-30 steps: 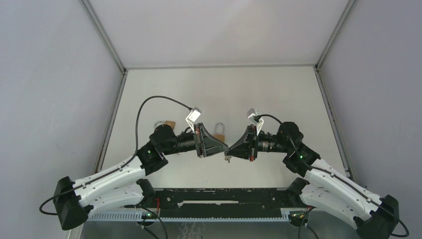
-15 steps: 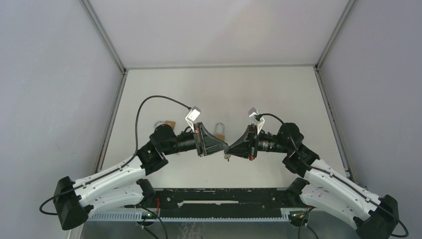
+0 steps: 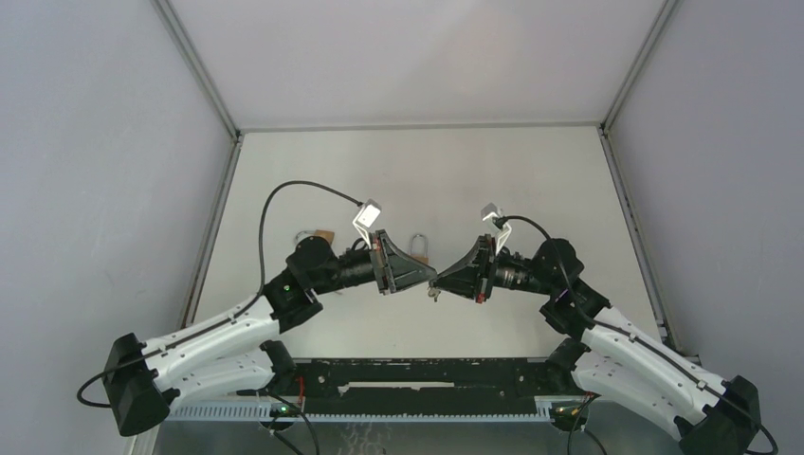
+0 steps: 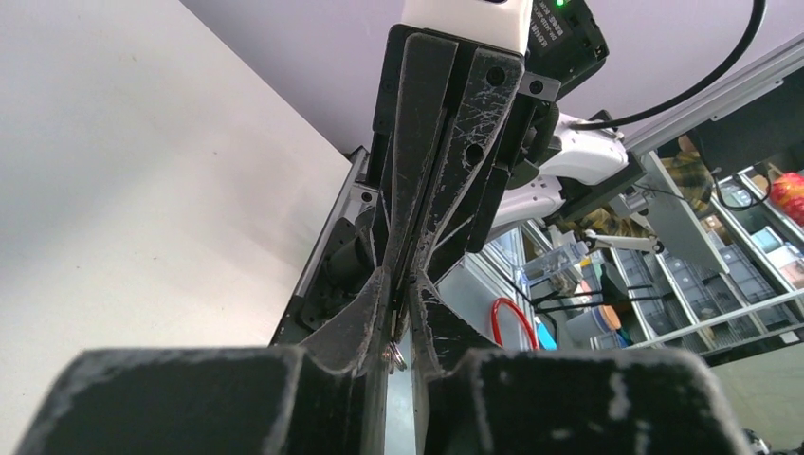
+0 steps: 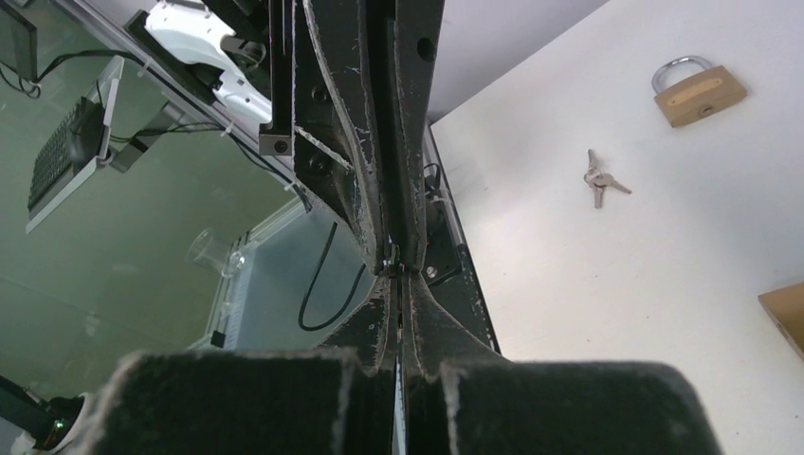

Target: Unlock with the key

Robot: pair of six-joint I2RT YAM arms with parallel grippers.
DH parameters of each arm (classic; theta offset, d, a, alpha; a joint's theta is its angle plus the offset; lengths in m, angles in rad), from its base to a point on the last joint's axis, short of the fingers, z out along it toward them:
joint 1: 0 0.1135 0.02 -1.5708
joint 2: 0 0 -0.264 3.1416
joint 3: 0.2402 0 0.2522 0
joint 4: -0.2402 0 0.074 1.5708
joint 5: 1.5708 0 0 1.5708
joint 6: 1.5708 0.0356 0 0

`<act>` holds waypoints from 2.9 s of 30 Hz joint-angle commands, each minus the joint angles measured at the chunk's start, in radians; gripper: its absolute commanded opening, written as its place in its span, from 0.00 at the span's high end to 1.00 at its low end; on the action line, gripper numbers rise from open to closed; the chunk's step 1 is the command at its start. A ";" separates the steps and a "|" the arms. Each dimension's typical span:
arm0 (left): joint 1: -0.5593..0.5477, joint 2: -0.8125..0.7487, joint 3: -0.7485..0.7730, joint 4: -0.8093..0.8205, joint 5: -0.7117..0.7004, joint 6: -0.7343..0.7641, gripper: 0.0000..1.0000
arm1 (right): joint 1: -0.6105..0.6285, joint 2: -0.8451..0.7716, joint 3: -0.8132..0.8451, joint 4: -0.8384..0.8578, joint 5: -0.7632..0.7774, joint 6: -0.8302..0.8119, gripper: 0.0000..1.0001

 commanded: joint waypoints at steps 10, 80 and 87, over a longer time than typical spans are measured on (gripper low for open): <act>-0.005 0.014 -0.023 0.117 -0.023 -0.068 0.87 | -0.012 -0.010 0.000 0.162 0.067 0.059 1.00; -0.003 -0.048 0.286 -0.253 -0.575 0.009 1.00 | -0.084 0.020 0.050 0.240 0.192 0.214 0.19; -0.003 -0.035 0.327 -0.266 -0.611 -0.026 1.00 | -0.077 0.075 0.068 0.362 0.215 0.250 0.20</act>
